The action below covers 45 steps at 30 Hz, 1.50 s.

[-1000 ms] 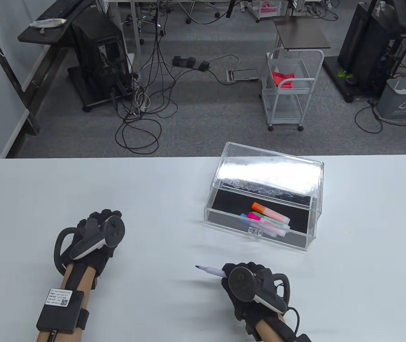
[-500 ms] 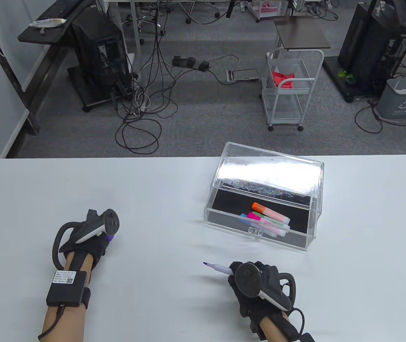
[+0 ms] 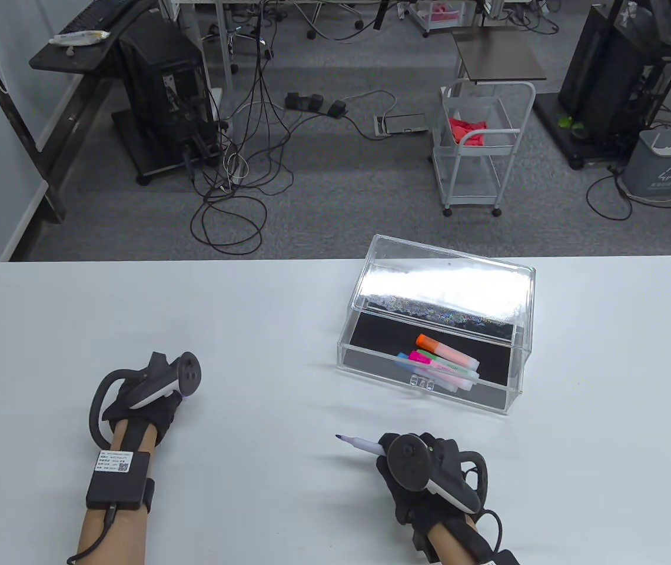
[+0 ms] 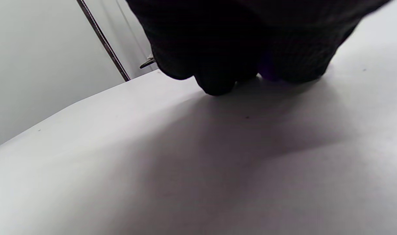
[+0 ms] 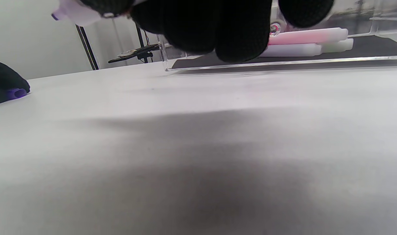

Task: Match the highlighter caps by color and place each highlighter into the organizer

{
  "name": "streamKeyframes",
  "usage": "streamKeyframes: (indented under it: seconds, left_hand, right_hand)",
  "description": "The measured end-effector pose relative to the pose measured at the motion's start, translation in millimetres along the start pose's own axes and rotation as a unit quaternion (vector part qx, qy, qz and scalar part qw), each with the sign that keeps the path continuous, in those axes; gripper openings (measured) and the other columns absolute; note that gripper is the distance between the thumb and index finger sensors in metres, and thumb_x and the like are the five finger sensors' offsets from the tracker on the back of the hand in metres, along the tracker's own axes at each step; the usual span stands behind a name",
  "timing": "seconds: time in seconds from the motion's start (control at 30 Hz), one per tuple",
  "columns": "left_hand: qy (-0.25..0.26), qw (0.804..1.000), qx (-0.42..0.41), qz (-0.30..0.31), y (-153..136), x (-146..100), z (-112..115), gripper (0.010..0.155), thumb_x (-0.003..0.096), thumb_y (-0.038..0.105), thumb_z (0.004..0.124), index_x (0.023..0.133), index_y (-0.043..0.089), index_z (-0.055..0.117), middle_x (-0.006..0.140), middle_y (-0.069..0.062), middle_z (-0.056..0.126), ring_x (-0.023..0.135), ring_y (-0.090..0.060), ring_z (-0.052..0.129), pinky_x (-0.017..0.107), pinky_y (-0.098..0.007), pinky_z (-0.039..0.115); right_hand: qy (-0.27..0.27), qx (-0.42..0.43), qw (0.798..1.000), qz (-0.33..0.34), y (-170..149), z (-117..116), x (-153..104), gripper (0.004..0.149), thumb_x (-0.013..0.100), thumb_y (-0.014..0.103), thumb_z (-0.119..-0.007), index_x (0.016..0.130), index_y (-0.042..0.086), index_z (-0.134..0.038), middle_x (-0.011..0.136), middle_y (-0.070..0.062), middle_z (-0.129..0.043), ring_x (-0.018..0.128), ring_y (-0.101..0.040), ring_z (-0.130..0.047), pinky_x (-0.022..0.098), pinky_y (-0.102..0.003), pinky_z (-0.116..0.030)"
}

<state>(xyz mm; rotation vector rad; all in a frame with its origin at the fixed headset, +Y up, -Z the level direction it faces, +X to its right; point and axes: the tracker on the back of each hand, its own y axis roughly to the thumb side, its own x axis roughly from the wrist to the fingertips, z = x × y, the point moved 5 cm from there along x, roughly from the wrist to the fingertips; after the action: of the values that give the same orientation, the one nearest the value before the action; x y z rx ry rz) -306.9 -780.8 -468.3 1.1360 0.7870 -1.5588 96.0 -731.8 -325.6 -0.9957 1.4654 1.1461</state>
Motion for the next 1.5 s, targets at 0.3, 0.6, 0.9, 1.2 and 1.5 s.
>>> streamKeyframes:
  seconds: [0.3, 0.6, 0.9, 1.2, 1.5]
  left_hand:
    - [0.040, 0.996, -0.064, 0.045, 6, -26, -7, 0.062, 0.0597, 0.046, 0.067, 0.112, 0.015, 0.056, 0.107, -0.008, 0.071, 0.093, -0.026, 0.095, 0.074, -0.046, 0.084]
    - [0.065, 0.988, -0.111, 0.087, 25, -73, -22, 0.065, 0.0599, 0.048, 0.058, 0.115, 0.014, 0.049, 0.107, -0.010, 0.066, 0.091, -0.027, 0.087, 0.074, -0.047, 0.079]
    - [0.109, 0.968, -0.165, 0.154, 61, -123, -37, 0.064, 0.0606, 0.045, 0.054, 0.116, 0.013, 0.051, 0.107, -0.011, 0.067, 0.090, -0.028, 0.088, 0.073, -0.047, 0.079]
    - [0.118, 0.948, -0.198, 0.219, 98, -160, -42, 0.063, 0.0610, 0.044, 0.053, 0.116, 0.014, 0.053, 0.106, -0.011, 0.068, 0.089, -0.027, 0.088, 0.073, -0.047, 0.080]
    - [0.110, 0.934, -0.220, 0.257, 125, -179, -36, 0.062, 0.0615, 0.044, 0.053, 0.116, 0.015, 0.054, 0.105, -0.011, 0.069, 0.089, -0.027, 0.088, 0.073, -0.047, 0.079]
  right_hand:
    - [-0.004, 0.003, 1.000, 0.008, 2, 0, 1, 0.048, 0.043, 0.040, -0.070, 0.088, 0.023, -0.069, 0.073, -0.005, -0.086, 0.078, -0.031, -0.084, 0.064, -0.064, -0.058]
    - [-0.015, -0.006, 1.000, 0.023, 8, 1, 1, 0.048, 0.043, 0.040, -0.070, 0.089, 0.024, -0.069, 0.074, -0.005, -0.086, 0.079, -0.032, -0.084, 0.064, -0.064, -0.058]
    - [-0.019, 0.000, 0.998, 0.052, 23, 1, 0, 0.048, 0.043, 0.040, -0.070, 0.089, 0.025, -0.068, 0.075, -0.005, -0.085, 0.079, -0.031, -0.083, 0.064, -0.064, -0.058]
    - [-0.022, 0.013, 0.997, 0.077, 31, 0, -1, 0.049, 0.043, 0.040, -0.070, 0.089, 0.025, -0.068, 0.075, -0.005, -0.085, 0.079, -0.031, -0.083, 0.064, -0.064, -0.058]
    - [-0.036, 0.011, 0.994, 0.107, 39, 2, -6, 0.048, 0.043, 0.039, -0.071, 0.089, 0.026, -0.069, 0.075, -0.005, -0.085, 0.079, -0.031, -0.083, 0.064, -0.064, -0.057]
